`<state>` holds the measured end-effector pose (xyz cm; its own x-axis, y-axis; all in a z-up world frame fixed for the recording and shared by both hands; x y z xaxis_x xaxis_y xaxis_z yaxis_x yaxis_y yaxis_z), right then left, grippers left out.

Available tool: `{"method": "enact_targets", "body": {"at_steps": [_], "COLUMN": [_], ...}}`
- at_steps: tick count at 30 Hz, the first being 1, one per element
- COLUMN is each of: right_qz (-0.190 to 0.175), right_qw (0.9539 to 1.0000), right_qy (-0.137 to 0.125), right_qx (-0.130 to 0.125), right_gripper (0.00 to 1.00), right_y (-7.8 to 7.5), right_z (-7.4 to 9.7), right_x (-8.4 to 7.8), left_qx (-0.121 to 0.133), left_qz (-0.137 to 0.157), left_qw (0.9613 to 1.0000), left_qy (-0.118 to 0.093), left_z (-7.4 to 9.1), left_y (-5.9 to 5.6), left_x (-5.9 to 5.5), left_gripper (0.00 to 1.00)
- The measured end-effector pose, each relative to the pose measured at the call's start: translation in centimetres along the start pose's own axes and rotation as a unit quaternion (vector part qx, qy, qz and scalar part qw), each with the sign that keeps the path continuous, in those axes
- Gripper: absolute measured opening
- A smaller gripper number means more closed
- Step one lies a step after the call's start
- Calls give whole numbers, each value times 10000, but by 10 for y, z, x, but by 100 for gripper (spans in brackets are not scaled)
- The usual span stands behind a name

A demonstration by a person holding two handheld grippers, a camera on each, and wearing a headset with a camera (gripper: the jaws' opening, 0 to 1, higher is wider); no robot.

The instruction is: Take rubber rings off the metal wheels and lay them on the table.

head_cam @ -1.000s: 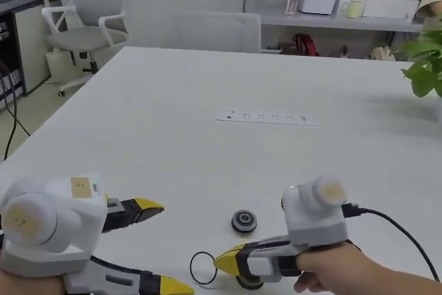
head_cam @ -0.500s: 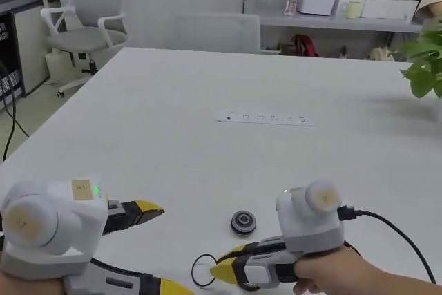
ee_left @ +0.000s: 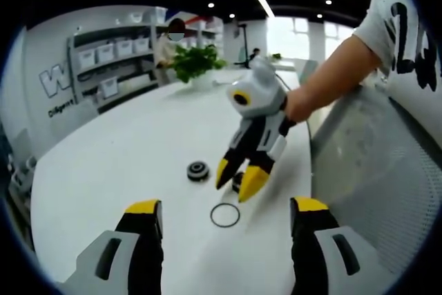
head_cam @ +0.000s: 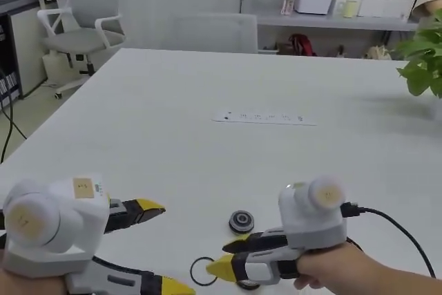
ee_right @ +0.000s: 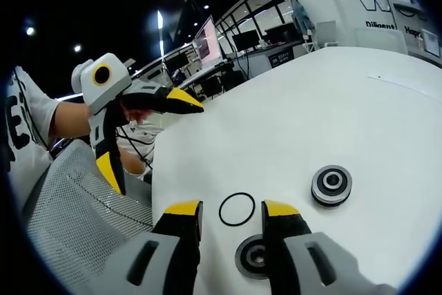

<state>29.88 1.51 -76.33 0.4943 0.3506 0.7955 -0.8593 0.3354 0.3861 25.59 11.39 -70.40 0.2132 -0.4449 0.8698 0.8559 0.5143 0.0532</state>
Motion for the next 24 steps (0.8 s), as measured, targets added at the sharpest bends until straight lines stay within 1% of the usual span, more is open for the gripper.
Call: {"method": "enact_targets", "body": {"at_steps": [7,12,19,24], "right_qz": [55,65,9,7], "right_qw": [9999,9998,9996,9995], "right_qy": [-95,-165,-254,-251], "right_qx": [12,-23,-138,-193], "right_gripper": [33,33,34,34], "right_y": [-1,-5,-13,-18], "right_z": [9,21,35,45], "right_x": [7,9,8,4], "left_qx": [-27,-48,-88,-106], "left_qz": [2,13,11,0], "left_qw": [10000,10000,10000,9999], "left_qy": [-8,-21,-37,-51], "left_z": [-3,-6,-12,-15], "left_y": [0,1,1,2], "left_x": [1,3,7,11], "left_gripper": [76,76,75,75]}}
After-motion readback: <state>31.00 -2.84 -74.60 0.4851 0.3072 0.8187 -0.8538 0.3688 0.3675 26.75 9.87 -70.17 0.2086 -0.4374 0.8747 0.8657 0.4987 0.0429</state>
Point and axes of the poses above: the centre of the closed fingertips' face, and the gripper's own axes: z roughly backward along the fingers, y roughly to its left, x roughly out of its top, the point moved 4 cm from there along z, roughly backward along the fingers
